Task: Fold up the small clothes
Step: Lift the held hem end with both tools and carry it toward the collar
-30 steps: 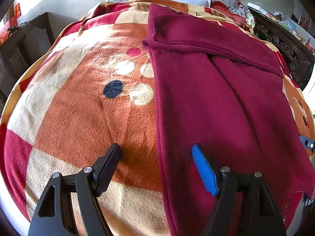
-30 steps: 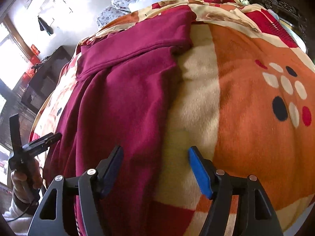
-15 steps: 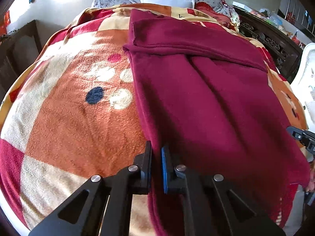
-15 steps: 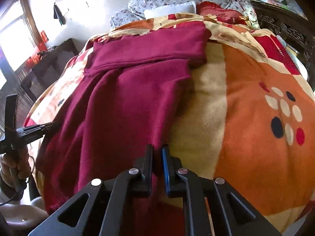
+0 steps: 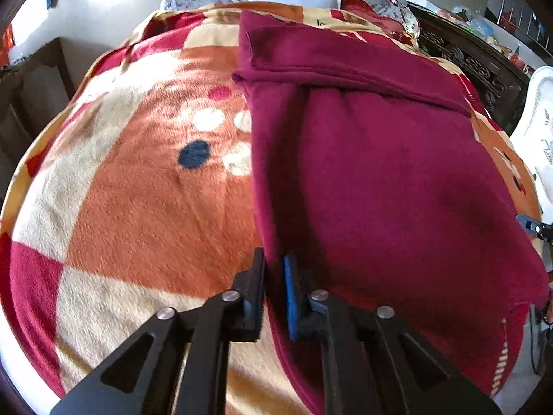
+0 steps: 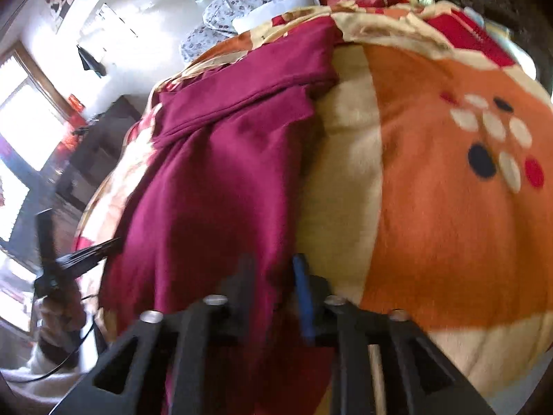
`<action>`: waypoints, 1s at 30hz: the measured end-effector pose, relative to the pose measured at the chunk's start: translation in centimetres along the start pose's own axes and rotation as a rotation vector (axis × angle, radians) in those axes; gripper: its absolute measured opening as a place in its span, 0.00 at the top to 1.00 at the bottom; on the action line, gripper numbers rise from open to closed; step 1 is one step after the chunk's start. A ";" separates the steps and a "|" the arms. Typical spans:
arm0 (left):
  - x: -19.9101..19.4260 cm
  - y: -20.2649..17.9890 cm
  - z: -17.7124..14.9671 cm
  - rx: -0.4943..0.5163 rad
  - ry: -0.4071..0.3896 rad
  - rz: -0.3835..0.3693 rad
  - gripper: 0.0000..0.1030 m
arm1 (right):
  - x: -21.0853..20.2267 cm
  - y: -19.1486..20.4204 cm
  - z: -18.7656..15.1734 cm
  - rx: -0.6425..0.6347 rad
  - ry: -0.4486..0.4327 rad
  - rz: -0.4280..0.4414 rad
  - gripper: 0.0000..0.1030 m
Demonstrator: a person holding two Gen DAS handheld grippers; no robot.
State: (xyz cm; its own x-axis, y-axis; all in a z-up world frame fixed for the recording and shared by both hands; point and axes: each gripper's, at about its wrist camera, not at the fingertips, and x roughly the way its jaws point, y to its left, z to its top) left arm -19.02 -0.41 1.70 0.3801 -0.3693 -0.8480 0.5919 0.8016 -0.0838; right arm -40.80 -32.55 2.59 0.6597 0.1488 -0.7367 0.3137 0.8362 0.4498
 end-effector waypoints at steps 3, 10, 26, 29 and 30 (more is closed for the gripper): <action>-0.7 0.1 -0.8 -0.005 0.017 -0.036 0.67 | -1.2 -0.1 -1.4 0.005 0.018 0.042 0.53; -2.0 -0.1 -3.2 -0.083 0.067 -0.169 0.38 | -1.3 0.4 -3.9 0.021 0.030 0.100 0.51; -2.6 -2.0 -3.8 -0.017 0.051 -0.138 0.92 | -3.1 1.9 -4.0 -0.070 -0.083 0.030 0.91; -4.3 -1.4 -3.8 0.008 0.033 -0.156 0.93 | -6.4 1.7 -3.5 -0.095 -0.146 -0.037 0.95; -4.7 -1.3 -4.0 0.020 0.028 -0.147 0.93 | -7.0 1.6 -3.4 -0.107 -0.155 -0.090 0.96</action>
State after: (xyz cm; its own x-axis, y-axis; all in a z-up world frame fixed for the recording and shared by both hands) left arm -24.39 2.16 3.72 0.2680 -0.4687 -0.8417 0.6539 0.7301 -0.1984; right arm -47.22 -30.46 6.71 0.7320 -0.0052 -0.6812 0.3076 0.8948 0.3236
